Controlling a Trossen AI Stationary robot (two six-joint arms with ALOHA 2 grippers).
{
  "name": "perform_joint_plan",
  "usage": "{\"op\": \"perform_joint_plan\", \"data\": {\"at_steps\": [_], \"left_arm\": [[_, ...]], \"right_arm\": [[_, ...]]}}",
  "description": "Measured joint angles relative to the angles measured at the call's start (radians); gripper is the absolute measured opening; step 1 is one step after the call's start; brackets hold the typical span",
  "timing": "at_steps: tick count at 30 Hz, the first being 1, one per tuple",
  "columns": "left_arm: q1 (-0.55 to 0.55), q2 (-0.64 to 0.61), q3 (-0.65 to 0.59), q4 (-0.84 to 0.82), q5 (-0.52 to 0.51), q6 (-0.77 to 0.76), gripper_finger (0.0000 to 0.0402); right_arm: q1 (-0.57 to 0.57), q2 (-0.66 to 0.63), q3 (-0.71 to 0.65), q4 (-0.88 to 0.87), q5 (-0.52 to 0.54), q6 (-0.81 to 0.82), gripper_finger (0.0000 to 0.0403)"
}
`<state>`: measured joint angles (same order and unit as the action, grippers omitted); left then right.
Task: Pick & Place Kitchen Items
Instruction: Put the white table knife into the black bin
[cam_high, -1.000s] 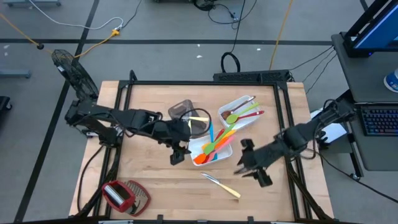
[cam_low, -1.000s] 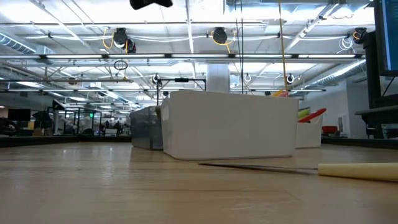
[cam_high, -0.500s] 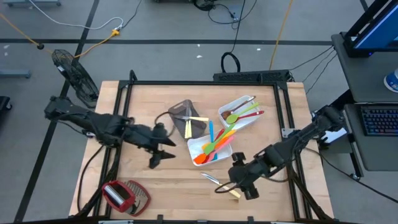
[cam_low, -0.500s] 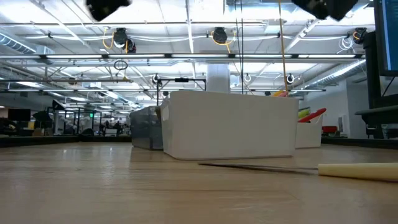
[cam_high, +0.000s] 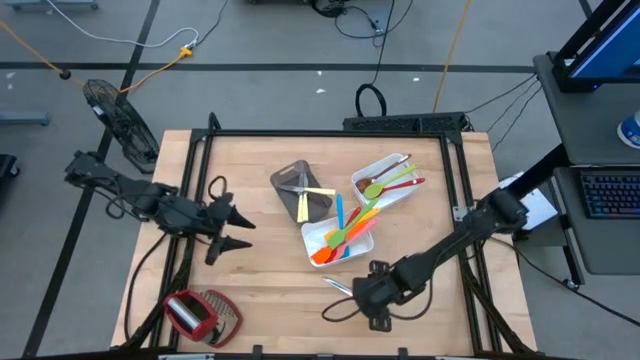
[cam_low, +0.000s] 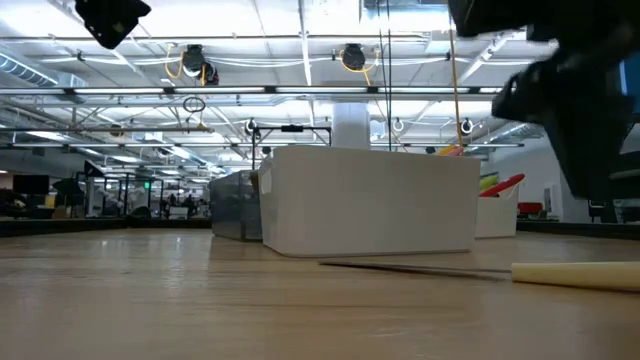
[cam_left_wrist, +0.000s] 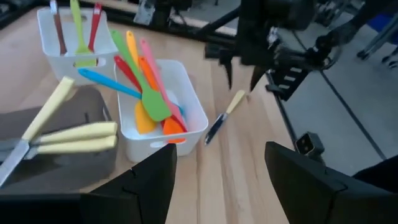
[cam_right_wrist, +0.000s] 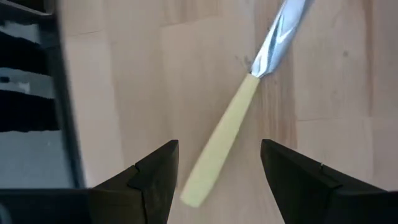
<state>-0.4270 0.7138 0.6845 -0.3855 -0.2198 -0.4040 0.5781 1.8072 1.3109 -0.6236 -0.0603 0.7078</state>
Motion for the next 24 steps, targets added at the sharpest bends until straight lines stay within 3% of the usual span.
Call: {"op": "perform_joint_plan", "data": {"at_steps": [6,19,24], "left_arm": [[-0.008,-0.072,-0.022,0.005,0.000,0.033,0.0250],[-0.008,-0.071,-0.023,-0.010,0.009,0.043,0.0250],[-0.008,-0.071,-0.023,-0.020,0.010,0.039,0.0250]], "right_arm": [[0.000,0.071,0.000,-0.006,0.003,0.093,0.0224],[0.032,0.171,0.005,0.028,0.019,0.297,0.0223],[0.032,0.183,0.004,-0.009,0.022,0.382,0.0190]]}}
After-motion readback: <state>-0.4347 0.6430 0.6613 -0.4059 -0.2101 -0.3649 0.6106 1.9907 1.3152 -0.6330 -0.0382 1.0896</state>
